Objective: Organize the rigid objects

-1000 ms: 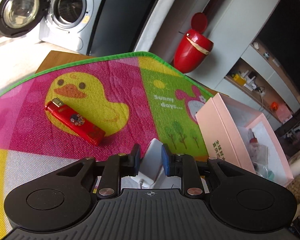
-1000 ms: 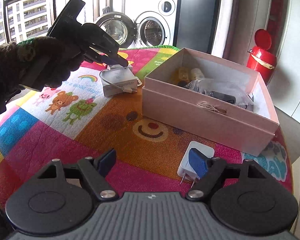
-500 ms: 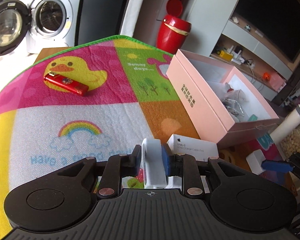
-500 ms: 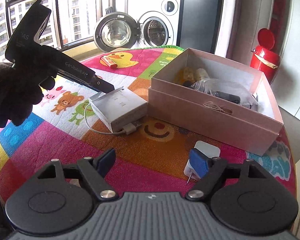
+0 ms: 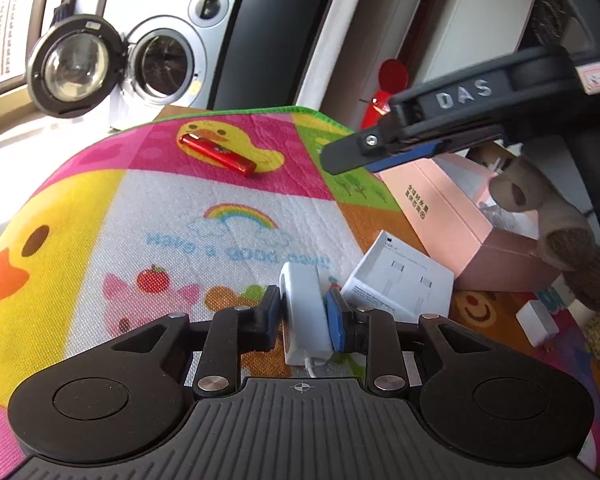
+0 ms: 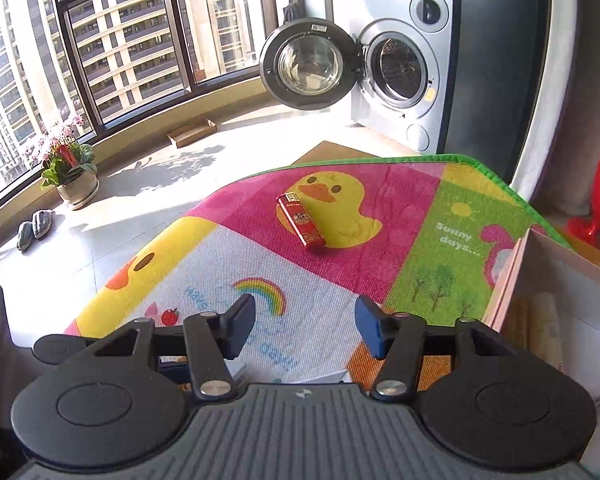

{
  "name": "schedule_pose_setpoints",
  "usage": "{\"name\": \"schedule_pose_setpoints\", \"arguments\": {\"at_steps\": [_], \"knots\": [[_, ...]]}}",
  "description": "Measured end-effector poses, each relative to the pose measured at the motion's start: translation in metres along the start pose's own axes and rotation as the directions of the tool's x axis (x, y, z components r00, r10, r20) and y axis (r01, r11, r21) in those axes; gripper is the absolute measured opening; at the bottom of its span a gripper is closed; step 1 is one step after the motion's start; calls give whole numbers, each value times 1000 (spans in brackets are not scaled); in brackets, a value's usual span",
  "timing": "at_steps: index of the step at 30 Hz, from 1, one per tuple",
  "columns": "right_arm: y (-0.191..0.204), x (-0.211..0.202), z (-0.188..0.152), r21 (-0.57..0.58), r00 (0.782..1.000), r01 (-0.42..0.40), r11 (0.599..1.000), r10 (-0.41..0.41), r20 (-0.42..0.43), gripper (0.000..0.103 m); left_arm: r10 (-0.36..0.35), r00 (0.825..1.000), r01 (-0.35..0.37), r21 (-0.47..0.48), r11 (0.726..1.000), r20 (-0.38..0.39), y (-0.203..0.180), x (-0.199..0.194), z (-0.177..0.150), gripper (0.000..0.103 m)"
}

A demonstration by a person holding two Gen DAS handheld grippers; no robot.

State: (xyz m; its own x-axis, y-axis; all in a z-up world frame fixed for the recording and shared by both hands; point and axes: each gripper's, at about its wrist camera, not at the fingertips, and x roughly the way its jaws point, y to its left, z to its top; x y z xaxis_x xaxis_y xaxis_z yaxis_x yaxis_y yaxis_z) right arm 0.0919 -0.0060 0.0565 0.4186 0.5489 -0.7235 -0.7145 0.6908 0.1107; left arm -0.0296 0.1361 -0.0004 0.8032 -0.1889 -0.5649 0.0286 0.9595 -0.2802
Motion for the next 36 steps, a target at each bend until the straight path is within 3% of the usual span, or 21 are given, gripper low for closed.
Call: {"name": "schedule_pose_setpoints", "arguments": {"at_steps": [3, 7, 11, 15, 17, 25, 26, 27, 33, 36], "knots": [[0, 46, 34, 18, 998, -10, 1000, 11, -56, 46, -14, 1000, 15, -15, 1000, 11, 2, -1, -1, 28], [10, 99, 62, -44, 995, 39, 998, -43, -94, 46, -58, 998, 60, -94, 994, 23, 14, -1, -3, 28], [7, 135, 76, -50, 989, 83, 995, -88, -115, 46, -78, 997, 81, -131, 988, 28, 20, -1, -4, 27], [-4, 148, 81, 16, 989, 62, 998, -60, -136, 47, -87, 996, 90, -143, 986, 29, 23, 0, -4, 27], [-2, 142, 79, -9, 987, 35, 999, -35, -157, 24, -89, 996, 92, -146, 985, 29, 23, 0, -4, 27], [10, 59, 41, 12, 988, -107, 994, 108, -106, 20, -92, 995, 95, -150, 984, 29, 26, 0, -5, 27], [10, 44, 33, 14, 988, -121, 993, 121, -90, 3, -92, 995, 95, -150, 984, 29, 26, 0, -5, 27], [9, 32, 27, 19, 988, -132, 991, 133, -83, 1, -92, 995, 95, -150, 984, 29, 26, 0, -5, 27], [-11, -42, -23, 86, 993, -120, 989, 121, -3, 0, -77, 997, 79, -131, 988, 24, 22, 2, -6, 27], [-12, -61, -55, 28, 1000, -18, 999, 17, 11, 2, -48, 999, 50, -92, 995, 17, 14, 3, -5, 27]]}}
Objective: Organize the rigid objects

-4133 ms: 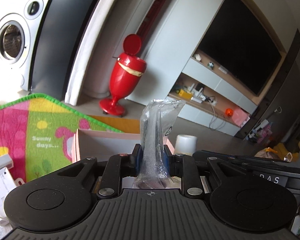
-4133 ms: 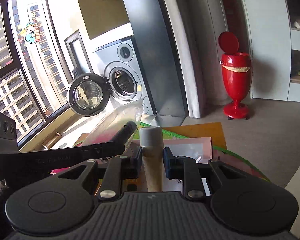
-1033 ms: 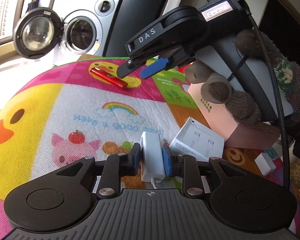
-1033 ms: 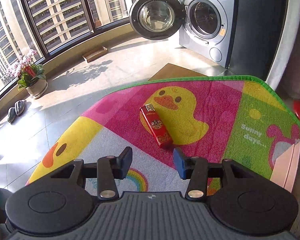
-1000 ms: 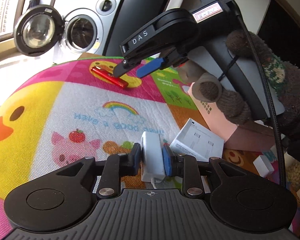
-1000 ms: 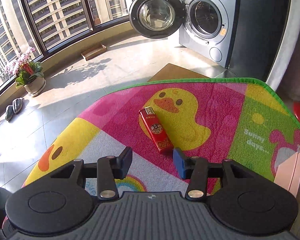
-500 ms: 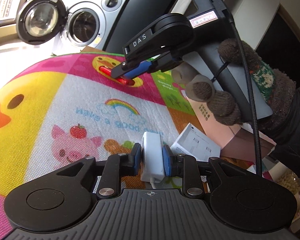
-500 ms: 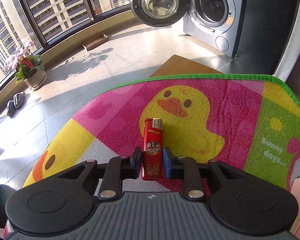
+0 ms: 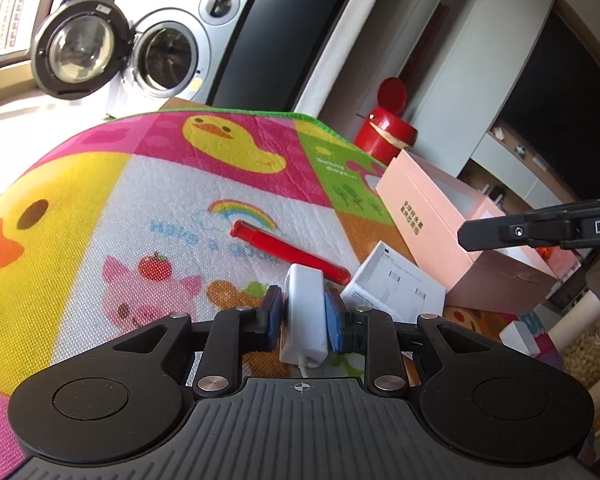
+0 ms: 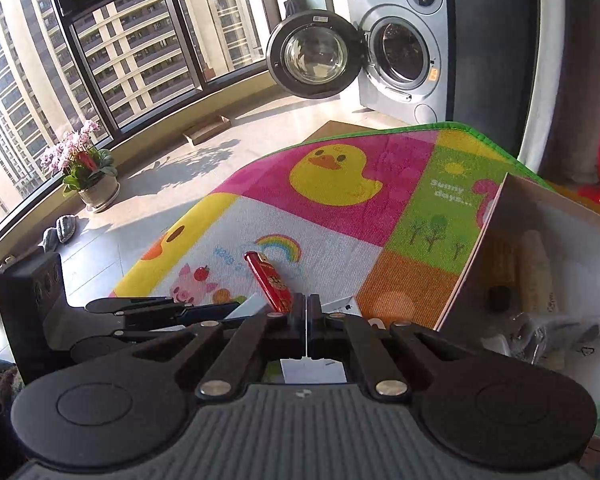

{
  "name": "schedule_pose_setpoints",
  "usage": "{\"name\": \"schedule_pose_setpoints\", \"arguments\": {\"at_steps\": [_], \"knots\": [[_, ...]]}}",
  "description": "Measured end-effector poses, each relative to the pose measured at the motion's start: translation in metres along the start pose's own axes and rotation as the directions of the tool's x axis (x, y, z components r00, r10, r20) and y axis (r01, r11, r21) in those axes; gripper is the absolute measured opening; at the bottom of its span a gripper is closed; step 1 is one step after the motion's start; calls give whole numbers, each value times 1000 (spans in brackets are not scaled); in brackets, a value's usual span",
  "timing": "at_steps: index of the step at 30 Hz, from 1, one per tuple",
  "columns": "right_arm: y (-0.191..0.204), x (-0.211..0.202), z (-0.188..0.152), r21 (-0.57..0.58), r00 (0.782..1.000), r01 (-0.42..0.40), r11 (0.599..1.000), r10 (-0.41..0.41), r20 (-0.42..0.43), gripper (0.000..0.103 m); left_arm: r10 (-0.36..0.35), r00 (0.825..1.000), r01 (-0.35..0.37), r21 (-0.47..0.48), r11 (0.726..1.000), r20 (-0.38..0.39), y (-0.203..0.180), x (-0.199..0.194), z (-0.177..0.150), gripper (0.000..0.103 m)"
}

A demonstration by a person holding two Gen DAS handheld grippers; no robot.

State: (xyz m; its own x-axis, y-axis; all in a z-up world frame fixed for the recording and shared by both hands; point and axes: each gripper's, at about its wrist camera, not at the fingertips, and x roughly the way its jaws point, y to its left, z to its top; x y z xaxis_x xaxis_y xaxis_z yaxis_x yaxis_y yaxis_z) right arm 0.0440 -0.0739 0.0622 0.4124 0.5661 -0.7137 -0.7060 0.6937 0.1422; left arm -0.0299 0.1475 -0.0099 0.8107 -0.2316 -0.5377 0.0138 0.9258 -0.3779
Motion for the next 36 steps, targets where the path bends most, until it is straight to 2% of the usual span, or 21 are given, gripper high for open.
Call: {"name": "schedule_pose_setpoints", "arguments": {"at_steps": [2, 4, 6, 8, 10, 14, 17, 19, 20, 21, 22, 25, 28, 31, 36], "knots": [[2, -6, -17, -32, 999, 47, 998, -47, 4, 4, 25, 1000, -25, 28, 999, -6, -6, -1, -1, 27], [5, -7, -27, -45, 999, 54, 998, -54, 6, 8, 46, 999, -45, 65, 997, -19, -13, -3, -2, 27], [8, -5, -29, -58, 999, 45, 997, -44, 20, 19, 69, 996, -64, 101, 993, -49, -20, -8, -2, 27], [13, 0, -26, -80, 999, 33, 996, -31, 36, 44, 85, 992, -74, 116, 990, -89, -25, -14, -3, 27], [26, 11, -19, -129, 999, 22, 991, -16, 51, 50, 100, 987, -86, 109, 990, -127, -29, -21, -4, 27], [50, 52, 3, -209, 1000, 5, 978, -2, 15, 50, 140, 971, -126, 82, 989, -194, -34, -27, -2, 27], [50, 91, 19, -161, 998, 0, 987, -9, -56, 50, 166, 960, -143, 117, 983, -225, -42, -27, -1, 27], [47, 110, 22, -126, 993, -39, 991, 24, -118, 51, 167, 960, -144, 117, 983, -223, -41, -28, -3, 27], [48, 112, 20, -123, 993, -39, 992, 25, -113, 47, 162, 962, -140, 112, 984, -219, -41, -29, -4, 27], [51, 109, 17, -142, 995, -35, 989, 21, -102, 40, 155, 964, -135, 106, 985, -216, -40, -30, -4, 27], [54, 105, 13, -160, 993, -50, 986, 33, -109, 23, 148, 966, -129, 101, 986, -213, -38, -30, -4, 27], [53, 90, 7, -118, 990, -86, 989, 72, -120, 22, 137, 967, -120, 91, 989, -213, -36, -30, -3, 28], [51, 62, 3, -108, 995, -81, 991, 73, -71, 22, 131, 969, -118, 71, 990, -209, -34, -31, -3, 27], [41, 27, -1, -62, 994, -110, 992, 109, -19, 22, 127, 970, -118, 54, 992, -209, -33, -32, -4, 27], [25, -30, -39, -42, 999, -12, 999, 14, 45, 22, 125, 972, -111, 82, 990, -199, -39, -32, -5, 26]]}}
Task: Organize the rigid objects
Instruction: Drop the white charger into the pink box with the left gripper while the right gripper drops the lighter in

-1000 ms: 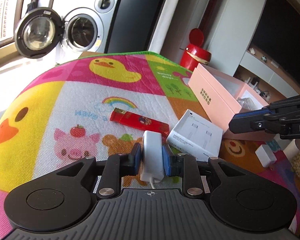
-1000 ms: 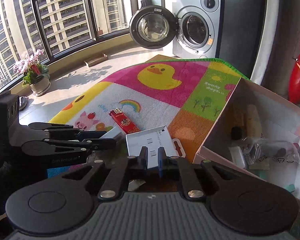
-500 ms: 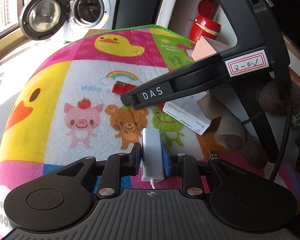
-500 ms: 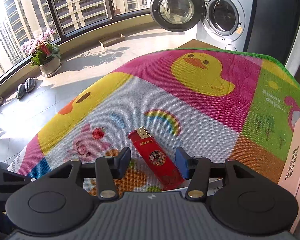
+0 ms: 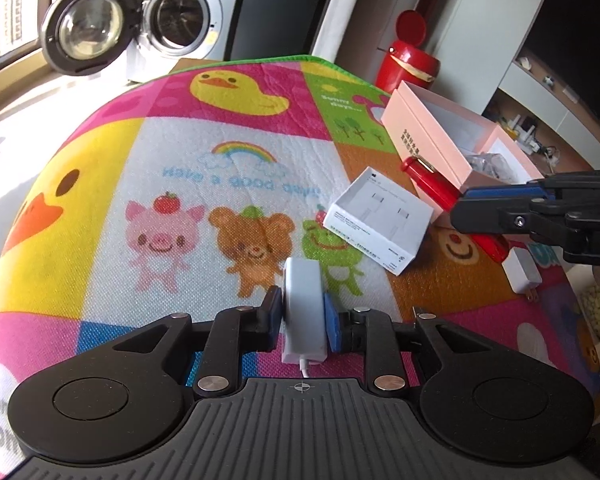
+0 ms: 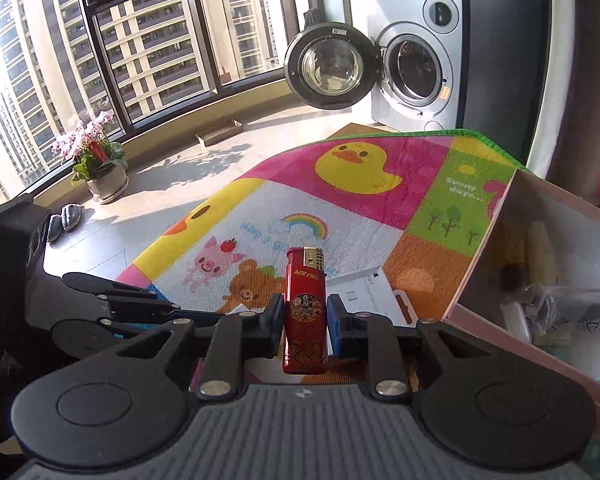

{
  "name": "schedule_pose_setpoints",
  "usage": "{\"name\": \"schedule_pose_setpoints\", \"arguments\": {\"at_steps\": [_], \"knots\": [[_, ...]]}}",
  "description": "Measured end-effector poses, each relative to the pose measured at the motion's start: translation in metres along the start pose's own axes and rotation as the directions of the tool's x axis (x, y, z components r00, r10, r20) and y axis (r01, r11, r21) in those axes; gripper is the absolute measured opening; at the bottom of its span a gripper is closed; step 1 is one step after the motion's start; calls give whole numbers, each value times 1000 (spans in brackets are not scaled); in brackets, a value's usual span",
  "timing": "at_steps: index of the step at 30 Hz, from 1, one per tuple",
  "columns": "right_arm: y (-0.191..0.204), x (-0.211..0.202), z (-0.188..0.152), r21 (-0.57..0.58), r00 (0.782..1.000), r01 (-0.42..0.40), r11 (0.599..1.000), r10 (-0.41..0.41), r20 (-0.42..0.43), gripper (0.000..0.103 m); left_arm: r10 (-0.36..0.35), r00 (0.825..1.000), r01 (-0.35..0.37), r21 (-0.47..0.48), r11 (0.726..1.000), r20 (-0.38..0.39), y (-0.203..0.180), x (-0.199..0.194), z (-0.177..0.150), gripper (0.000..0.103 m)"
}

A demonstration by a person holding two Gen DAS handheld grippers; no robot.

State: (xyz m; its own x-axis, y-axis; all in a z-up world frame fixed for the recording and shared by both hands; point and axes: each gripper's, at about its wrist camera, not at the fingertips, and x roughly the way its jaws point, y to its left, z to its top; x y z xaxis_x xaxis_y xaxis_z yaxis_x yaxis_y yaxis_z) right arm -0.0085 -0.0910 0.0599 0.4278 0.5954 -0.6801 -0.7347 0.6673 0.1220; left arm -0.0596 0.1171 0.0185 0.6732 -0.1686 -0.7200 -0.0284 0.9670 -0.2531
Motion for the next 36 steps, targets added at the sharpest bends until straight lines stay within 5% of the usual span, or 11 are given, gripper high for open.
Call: {"name": "schedule_pose_setpoints", "arguments": {"at_steps": [10, 12, 14, 16, 18, 22, 25, 27, 29, 36], "knots": [[-25, -42, -101, 109, 972, 226, 968, -216, -97, 24, -89, 994, 99, 211, 972, -57, -60, 8, -16, 29], [-28, -50, -106, 128, 969, 247, 961, -240, -65, 34, -77, 996, 87, 245, 966, -49, -70, 10, -19, 32], [-29, -57, -106, 136, 960, 278, 951, -278, -18, 56, -53, 998, 61, 276, 959, -37, -76, 12, -22, 32], [-30, -58, -104, 127, 945, 323, 938, -327, 13, 60, -35, 999, 43, 320, 946, -28, -82, 10, -27, 32], [-33, -55, -104, 120, 939, 340, 933, -343, 10, 60, -21, 999, 31, 341, 940, -32, -84, 9, -28, 32], [-31, -45, -108, 126, 970, 242, 962, -243, -10, 60, -2, 1000, 10, 309, 951, -28, -81, 7, -26, 25], [-29, -31, -110, 115, 970, 242, 963, -239, -42, 59, -19, 999, 29, 291, 956, -38, -77, 5, -24, 25], [-30, -27, -111, 117, 973, 230, 966, -225, -58, 47, -43, 998, 55, 289, 956, -48, -76, 3, -25, 25], [-26, -29, -112, 86, 974, 224, 971, -221, -51, 22, -66, 996, 81, 303, 950, -60, -79, 2, -28, 25], [-29, -64, -109, 113, 988, 151, 982, -153, 13, 22, -170, 985, 162, 360, 919, -11, -94, -20, -20, 25]]}}
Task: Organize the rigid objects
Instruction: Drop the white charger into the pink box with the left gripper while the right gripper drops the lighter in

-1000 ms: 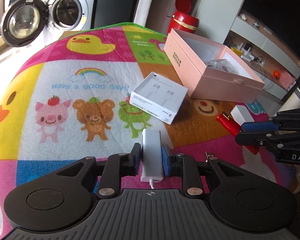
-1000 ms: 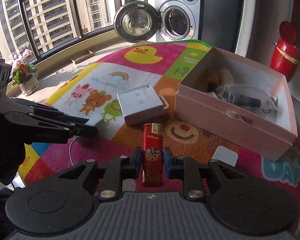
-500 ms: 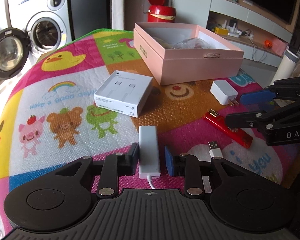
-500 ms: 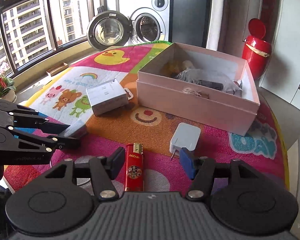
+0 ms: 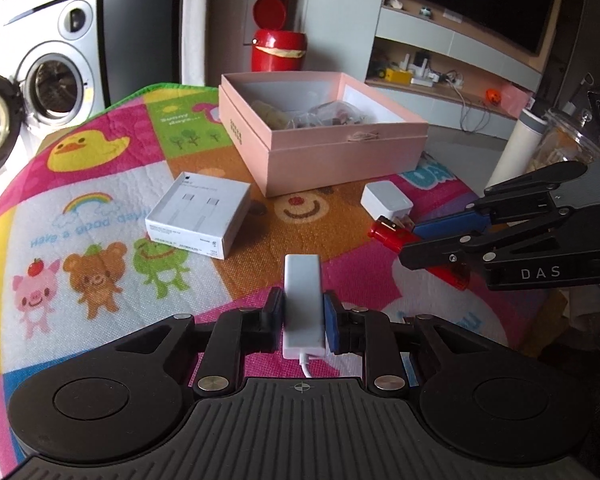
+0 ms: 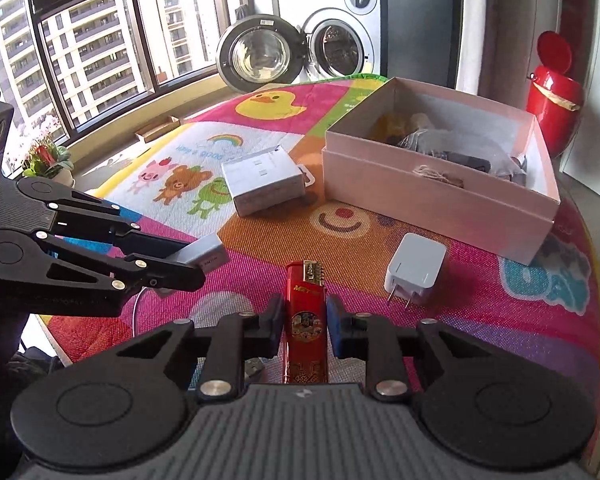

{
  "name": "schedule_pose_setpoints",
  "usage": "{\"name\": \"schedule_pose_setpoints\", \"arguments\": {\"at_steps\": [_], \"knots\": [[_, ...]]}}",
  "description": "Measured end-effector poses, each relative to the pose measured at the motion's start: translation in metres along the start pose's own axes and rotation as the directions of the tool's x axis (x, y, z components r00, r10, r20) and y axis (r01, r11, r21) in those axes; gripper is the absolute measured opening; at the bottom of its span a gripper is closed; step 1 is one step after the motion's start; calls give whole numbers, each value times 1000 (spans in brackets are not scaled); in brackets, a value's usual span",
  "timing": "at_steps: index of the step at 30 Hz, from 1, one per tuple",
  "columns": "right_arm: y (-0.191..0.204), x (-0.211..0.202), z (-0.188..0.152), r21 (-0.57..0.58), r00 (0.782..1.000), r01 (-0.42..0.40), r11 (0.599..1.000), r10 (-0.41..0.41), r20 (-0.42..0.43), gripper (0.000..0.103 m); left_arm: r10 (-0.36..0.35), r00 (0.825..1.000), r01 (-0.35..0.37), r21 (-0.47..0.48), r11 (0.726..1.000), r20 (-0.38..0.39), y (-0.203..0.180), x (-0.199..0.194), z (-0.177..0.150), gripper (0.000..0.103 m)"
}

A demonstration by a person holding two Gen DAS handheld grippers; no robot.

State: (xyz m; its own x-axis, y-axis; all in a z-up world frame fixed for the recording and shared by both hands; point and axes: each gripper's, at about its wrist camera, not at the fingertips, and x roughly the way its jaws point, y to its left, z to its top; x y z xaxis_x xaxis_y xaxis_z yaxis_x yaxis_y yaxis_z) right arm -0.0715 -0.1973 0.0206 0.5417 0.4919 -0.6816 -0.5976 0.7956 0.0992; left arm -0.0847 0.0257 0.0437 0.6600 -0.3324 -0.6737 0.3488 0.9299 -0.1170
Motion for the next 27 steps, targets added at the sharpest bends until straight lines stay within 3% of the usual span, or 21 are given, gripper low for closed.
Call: {"name": "schedule_pose_setpoints", "arguments": {"at_steps": [5, 7, 10, 12, 15, 17, 19, 23, 27], "knots": [[-18, -51, 28, 52, 985, 37, 998, -46, 168, 22, -39, 984, 42, -14, 999, 172, 6, -31, 52, 25], [-23, -72, 45, 50, 962, 79, 996, -89, 257, 22, -43, 962, 46, -2, 999, 268, 7, -45, 83, 25], [-29, -95, 68, 54, 921, 126, 991, -137, 365, 22, -43, 910, 33, 30, 999, 412, 4, -59, 128, 25], [-32, -103, 81, 60, 886, 173, 983, -182, 428, 22, -29, 882, 17, 29, 999, 470, 2, -58, 158, 25], [-39, -106, 97, 74, 847, 224, 972, -231, 479, 22, -5, 860, 6, -1, 1000, 510, 1, -40, 190, 25], [-45, -101, 102, 82, 827, 260, 962, -265, 495, 22, 4, 864, 4, -15, 1000, 504, 3, -17, 202, 25], [-56, -90, 106, 97, 821, 282, 955, -292, 490, 22, -4, 890, 34, -57, 998, 456, 10, 14, 209, 25], [-83, -60, 105, 162, 857, 227, 960, -276, 436, 22, -25, 952, 72, -144, 987, 304, 24, 80, 212, 24], [-105, -24, 102, 211, 895, 193, 958, -260, 362, 22, -5, 976, 38, -148, 988, 217, 27, 124, 210, 24]]}}
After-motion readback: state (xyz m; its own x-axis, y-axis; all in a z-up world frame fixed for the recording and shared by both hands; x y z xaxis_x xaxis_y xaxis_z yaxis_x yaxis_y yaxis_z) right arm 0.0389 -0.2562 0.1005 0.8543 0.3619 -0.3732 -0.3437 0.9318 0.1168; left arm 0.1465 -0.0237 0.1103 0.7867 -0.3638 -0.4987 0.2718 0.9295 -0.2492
